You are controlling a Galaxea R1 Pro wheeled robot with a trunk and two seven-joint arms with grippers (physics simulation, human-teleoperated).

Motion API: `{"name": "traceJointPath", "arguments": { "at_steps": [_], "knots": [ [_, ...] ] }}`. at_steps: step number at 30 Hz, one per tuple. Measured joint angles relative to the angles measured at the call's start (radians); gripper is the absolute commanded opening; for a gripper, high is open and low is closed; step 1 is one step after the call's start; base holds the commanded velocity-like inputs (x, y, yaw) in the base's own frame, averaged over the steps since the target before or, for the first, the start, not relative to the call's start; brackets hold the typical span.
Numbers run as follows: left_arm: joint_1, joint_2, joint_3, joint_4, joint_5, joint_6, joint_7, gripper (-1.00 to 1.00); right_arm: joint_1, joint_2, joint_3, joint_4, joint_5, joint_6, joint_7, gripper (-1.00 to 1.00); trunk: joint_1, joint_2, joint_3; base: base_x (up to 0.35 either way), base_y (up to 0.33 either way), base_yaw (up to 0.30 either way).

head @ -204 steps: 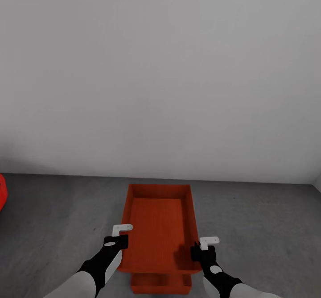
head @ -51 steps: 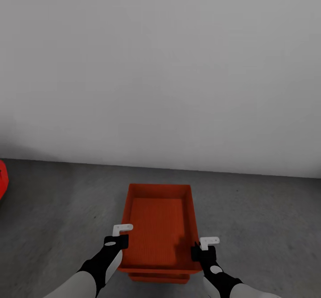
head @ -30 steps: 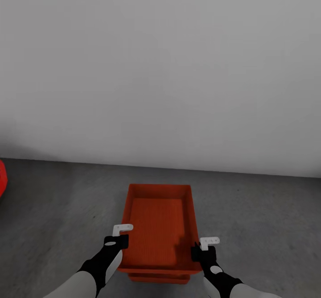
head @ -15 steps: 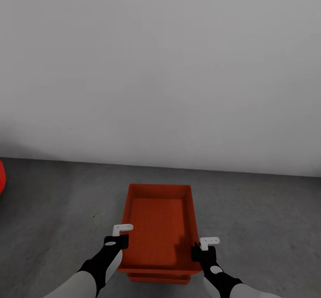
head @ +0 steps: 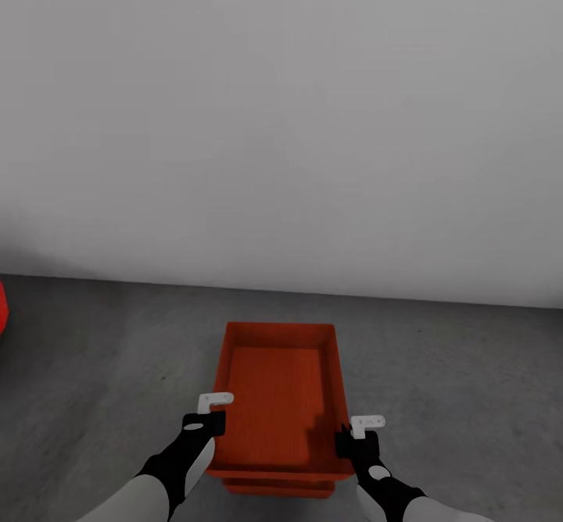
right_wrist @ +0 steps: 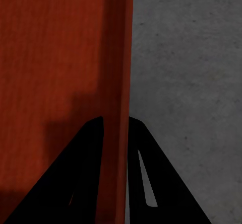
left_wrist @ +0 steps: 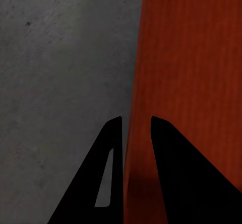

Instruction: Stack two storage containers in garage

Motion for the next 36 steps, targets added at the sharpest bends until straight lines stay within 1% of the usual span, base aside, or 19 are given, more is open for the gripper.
{"name": "traceJointPath", "arguments": {
  "at_steps": [11,20,36],
  "knots": [
    [0.0,0.0,0.0,0.0,0.001,0.0,0.0,-1.0,0.0,0.0,0.0,0.0,0.0,0.0,0.0,-1.0,0.042,-0.077,-0.034,0.0,0.0,-0.002],
    [0.0,0.001,-0.002,0.0,0.002,-0.002,0.0,-1.0,0.0,0.001,0.002,0.0,-0.002,-0.002,-0.001,-1.0,0.077,-0.14,-0.063,0.0,0.0,-0.075],
    [0.0,0.0,-0.001,0.0,0.001,-0.002,0.0,-1.0,0.0,0.0,0.0,0.0,0.0,-0.001,0.0,-1.0,0.138,-0.252,-0.113,0.0,0.0,-0.003]
  ]
}}
